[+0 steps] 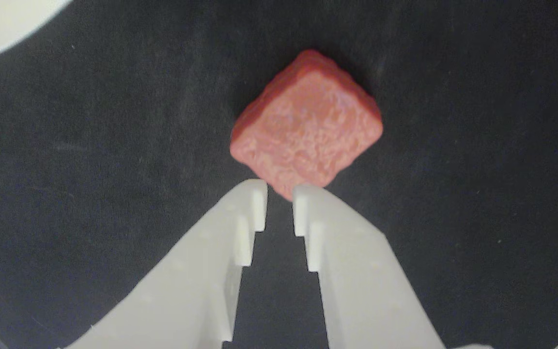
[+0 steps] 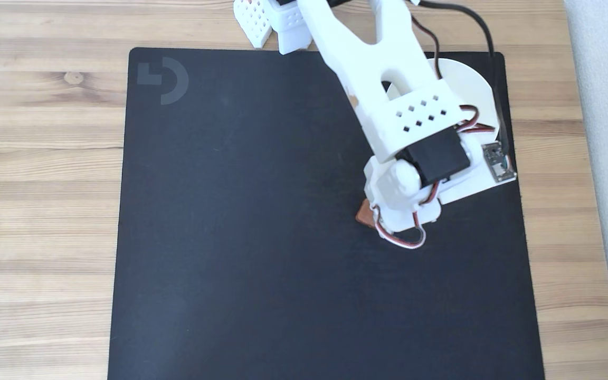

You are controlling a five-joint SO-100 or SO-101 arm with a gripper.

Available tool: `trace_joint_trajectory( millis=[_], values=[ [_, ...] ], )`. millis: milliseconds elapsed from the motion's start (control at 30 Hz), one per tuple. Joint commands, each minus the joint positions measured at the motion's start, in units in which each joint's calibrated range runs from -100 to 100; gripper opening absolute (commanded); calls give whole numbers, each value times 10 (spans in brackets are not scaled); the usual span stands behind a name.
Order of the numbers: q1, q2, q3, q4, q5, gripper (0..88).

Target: Pick up the toy and place it on the plate

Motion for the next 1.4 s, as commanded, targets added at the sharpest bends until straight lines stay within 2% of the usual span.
trace_joint_trajectory(
  millis=[0,133,233,300,600,933,1033,1267,1367],
  values=[
    [4,-38,-26,-2,-2,35],
    [7,-39,-26,5,-2,95],
    [9,-40,-26,6,2,280],
    [8,-40,-26,9,2,339],
    [8,-35,-26,14,-3,340],
    [11,-33,-25,15,-117,331],
    [15,-33,-25,23,-181,332],
    [11,-33,-25,17,-249,331],
    [11,-35,-25,17,-259,331]
  ],
)
